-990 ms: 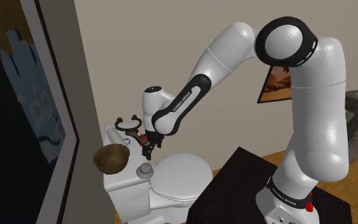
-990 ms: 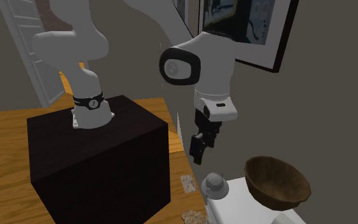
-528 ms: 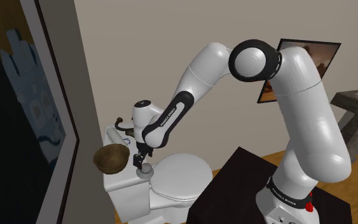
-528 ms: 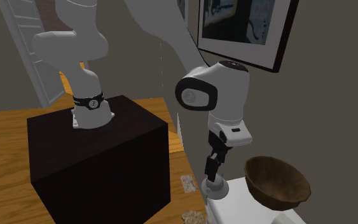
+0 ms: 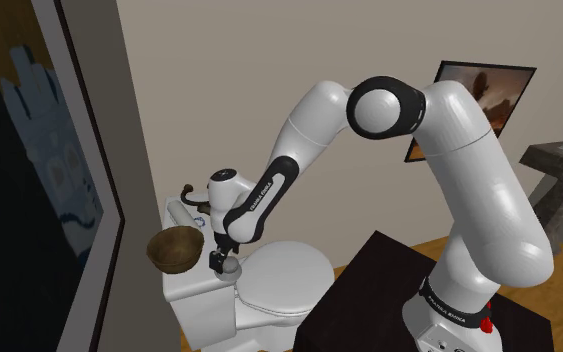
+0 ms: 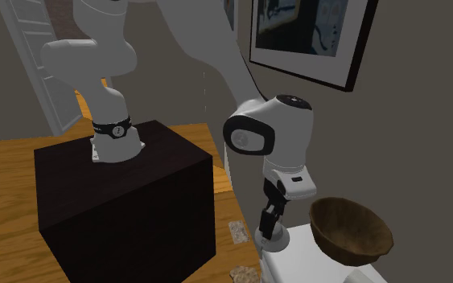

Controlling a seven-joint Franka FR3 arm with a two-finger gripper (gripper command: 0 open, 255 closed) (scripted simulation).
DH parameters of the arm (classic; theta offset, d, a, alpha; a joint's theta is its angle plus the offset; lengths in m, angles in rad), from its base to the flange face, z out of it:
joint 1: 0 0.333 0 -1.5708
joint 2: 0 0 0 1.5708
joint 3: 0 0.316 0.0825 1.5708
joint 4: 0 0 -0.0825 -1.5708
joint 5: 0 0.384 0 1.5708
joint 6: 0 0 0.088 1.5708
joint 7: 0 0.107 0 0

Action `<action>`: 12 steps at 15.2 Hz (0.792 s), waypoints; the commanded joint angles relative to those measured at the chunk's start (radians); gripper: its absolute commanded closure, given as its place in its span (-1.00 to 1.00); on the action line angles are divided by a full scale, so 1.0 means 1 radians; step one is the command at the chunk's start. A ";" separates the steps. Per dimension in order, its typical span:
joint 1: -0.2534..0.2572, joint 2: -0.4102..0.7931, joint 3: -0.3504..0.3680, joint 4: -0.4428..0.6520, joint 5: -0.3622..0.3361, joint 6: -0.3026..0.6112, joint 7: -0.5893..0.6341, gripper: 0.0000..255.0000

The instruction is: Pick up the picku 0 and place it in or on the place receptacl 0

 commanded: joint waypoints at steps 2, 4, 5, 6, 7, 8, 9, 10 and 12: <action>0.000 0.003 -0.001 0.001 -0.001 0.002 0.000 -1.00; 0.000 0.003 -0.001 0.001 -0.001 0.002 0.000 -1.00; 0.000 0.003 -0.001 0.001 -0.001 0.002 0.000 -1.00; 0.000 0.003 -0.001 0.001 0.000 0.002 0.000 -1.00; 0.000 0.003 -0.001 0.001 0.000 0.002 0.000 1.00; 0.000 0.003 -0.001 0.001 0.000 0.002 0.000 1.00; 0.000 0.003 -0.001 0.001 0.000 0.002 0.000 1.00; 0.000 0.003 -0.001 0.001 0.000 0.002 0.000 1.00; 0.000 0.003 -0.001 0.001 0.000 0.002 0.000 1.00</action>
